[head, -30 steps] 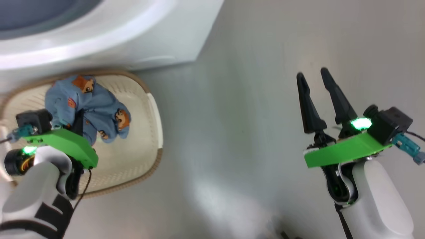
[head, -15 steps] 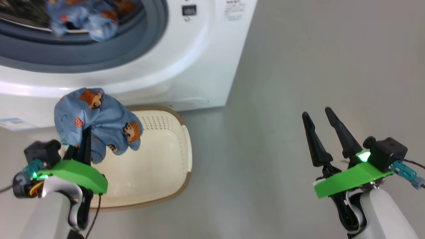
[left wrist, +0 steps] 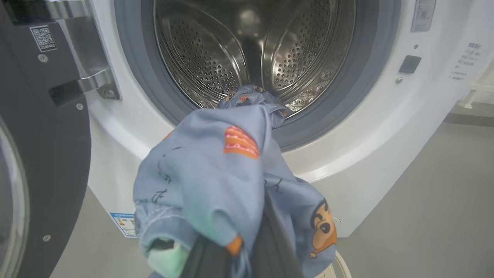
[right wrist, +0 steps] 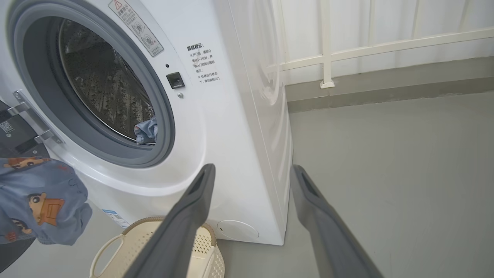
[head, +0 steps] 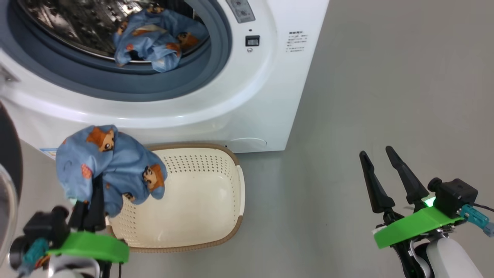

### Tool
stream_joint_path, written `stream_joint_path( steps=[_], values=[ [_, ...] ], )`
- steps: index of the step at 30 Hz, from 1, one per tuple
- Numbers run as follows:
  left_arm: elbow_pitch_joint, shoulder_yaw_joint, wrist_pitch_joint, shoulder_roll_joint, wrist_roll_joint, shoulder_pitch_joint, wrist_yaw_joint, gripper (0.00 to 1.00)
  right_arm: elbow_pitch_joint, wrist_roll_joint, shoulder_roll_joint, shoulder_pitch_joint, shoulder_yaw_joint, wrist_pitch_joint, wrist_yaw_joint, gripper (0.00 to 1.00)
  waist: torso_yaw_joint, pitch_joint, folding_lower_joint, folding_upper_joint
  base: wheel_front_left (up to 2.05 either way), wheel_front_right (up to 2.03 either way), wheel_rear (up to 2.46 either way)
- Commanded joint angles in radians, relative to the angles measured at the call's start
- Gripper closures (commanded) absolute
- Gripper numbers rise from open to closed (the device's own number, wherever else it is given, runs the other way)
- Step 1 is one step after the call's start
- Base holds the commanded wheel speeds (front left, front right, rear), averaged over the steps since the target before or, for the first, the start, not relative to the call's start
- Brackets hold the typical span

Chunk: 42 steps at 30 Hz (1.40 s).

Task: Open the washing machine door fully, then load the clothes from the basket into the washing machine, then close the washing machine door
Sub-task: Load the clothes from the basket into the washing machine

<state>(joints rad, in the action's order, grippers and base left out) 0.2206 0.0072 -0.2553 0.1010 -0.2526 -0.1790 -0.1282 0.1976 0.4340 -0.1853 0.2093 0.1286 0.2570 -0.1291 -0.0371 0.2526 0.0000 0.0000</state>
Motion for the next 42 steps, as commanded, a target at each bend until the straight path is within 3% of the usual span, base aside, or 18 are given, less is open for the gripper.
stream_joint_path(
  steps=[1,8,15,27,35,42],
  values=[
    [-0.052,0.049,-0.006,0.010,0.019,0.019,-0.002,1.00,-0.023,0.006,-0.009,-0.017,0.017,0.005,-0.002,0.00,0.007,-0.011,0.0000,0.0000,0.00,0.00,0.00],
    [-0.148,0.073,-0.006,-0.027,0.042,0.093,-0.002,1.00,-0.032,0.005,-0.010,-0.028,0.007,0.005,-0.002,0.00,0.005,-0.003,0.0000,0.0000,0.00,0.00,0.00],
    [-0.156,0.079,-0.006,-0.035,0.041,0.078,-0.003,1.00,-0.036,0.003,-0.004,-0.018,0.004,0.005,-0.002,0.00,-0.006,0.022,0.0000,0.0000,0.00,0.00,0.00],
    [-0.132,0.080,-0.006,0.031,0.015,-0.134,-0.003,1.00,-0.047,0.000,0.034,0.032,0.004,0.005,-0.002,0.00,-0.063,0.114,0.0000,0.0000,0.00,0.00,0.00],
    [0.068,0.078,-0.006,0.131,-0.011,-0.446,-0.003,1.00,-0.055,0.002,0.078,0.083,0.012,0.005,-0.002,0.00,-0.146,0.211,0.0000,0.0000,0.00,0.00,0.00],
    [0.373,0.056,-0.006,0.216,-0.019,-0.710,-0.003,1.00,-0.059,0.007,0.109,0.112,0.028,0.005,-0.002,0.00,-0.231,0.275,0.0000,0.0000,0.00,0.00,0.00]
  ],
)
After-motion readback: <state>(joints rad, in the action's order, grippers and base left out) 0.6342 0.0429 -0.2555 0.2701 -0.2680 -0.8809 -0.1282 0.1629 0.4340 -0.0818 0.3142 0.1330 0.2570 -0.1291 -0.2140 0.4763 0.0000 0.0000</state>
